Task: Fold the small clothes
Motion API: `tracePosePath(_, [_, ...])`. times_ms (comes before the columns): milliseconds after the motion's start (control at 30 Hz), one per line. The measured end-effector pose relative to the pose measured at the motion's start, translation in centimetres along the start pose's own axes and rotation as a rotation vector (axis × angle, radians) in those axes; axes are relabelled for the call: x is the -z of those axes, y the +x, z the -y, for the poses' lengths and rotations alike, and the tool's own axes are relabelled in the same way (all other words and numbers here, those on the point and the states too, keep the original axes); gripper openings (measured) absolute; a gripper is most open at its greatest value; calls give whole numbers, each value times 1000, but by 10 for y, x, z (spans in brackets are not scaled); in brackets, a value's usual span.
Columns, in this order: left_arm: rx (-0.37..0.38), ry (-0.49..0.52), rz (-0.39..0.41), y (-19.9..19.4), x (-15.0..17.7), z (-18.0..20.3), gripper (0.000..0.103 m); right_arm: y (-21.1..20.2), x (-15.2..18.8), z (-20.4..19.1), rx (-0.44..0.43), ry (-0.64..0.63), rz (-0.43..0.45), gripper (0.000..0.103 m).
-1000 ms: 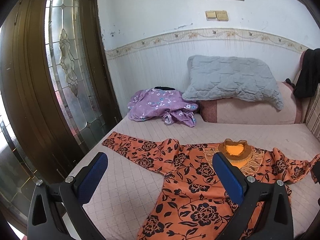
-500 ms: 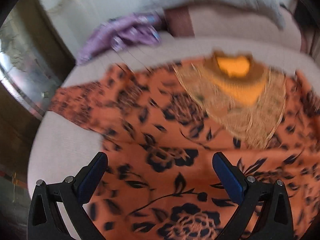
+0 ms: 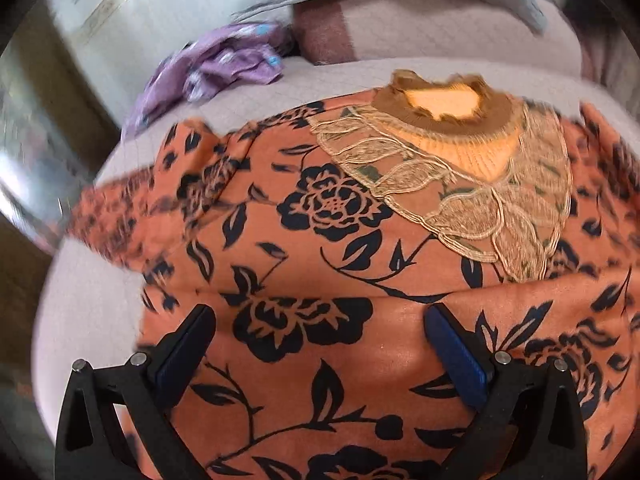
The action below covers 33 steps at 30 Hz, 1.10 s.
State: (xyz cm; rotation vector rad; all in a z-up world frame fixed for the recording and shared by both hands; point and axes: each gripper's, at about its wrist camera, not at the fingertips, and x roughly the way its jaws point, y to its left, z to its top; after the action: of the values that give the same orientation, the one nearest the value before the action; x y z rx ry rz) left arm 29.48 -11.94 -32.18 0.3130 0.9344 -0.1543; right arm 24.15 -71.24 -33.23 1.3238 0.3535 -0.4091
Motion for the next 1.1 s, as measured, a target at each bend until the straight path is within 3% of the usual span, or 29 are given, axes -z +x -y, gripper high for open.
tracePosePath(33, [28,-35,-5,5,0,-6,103,5,-3,1,24,-4,6,78])
tracePosePath(100, [106,-97,-40,11,0,-18,103,12,-7,3,57,-22,13,48])
tracePosePath(167, [112,-81,-60,10,-1,-16,103,14,-7,0,119,-65,27,30])
tracePosePath(267, [112,-52,-93,6,-4,-13,103,5,6,-30,120,-216,73,16])
tracePosePath(333, [135,-70,-111,-1,-11,-20,103,-8,26,-66,54,-349,115,15])
tracePosePath(400, [146,-115,-40,-17,-20,-40,103,-19,54,-102,-67,-446,109,15])
tracePosePath(500, [84,-181,34,-30,-31,-76,103,-26,109,-160,-196,-602,70,15])
tracePosePath(600, [-20,-286,72,-34,-34,-123,103,-19,177,-213,-291,-734,-22,15])
tracePosePath(733, [-121,-450,97,-37,-29,-181,103,19,279,-257,-316,-872,-193,15])
tracePosePath(867, [-151,-553,87,-33,-22,-216,103,68,375,-256,-278,-931,-414,16])
tracePosePath(933, [-140,-581,73,-29,-20,-222,103,92,420,-237,-241,-949,-561,29])
tracePosePath(1000, [-118,-594,65,-24,-23,-222,103,110,451,-212,-264,-896,-738,100])
tracePosePath(1067, [-100,-582,70,-23,-26,-219,103,122,466,-184,-276,-800,-877,103])
tracePosePath(1100, [-94,-568,77,-24,-28,-216,103,120,463,-176,-294,-786,-886,103])
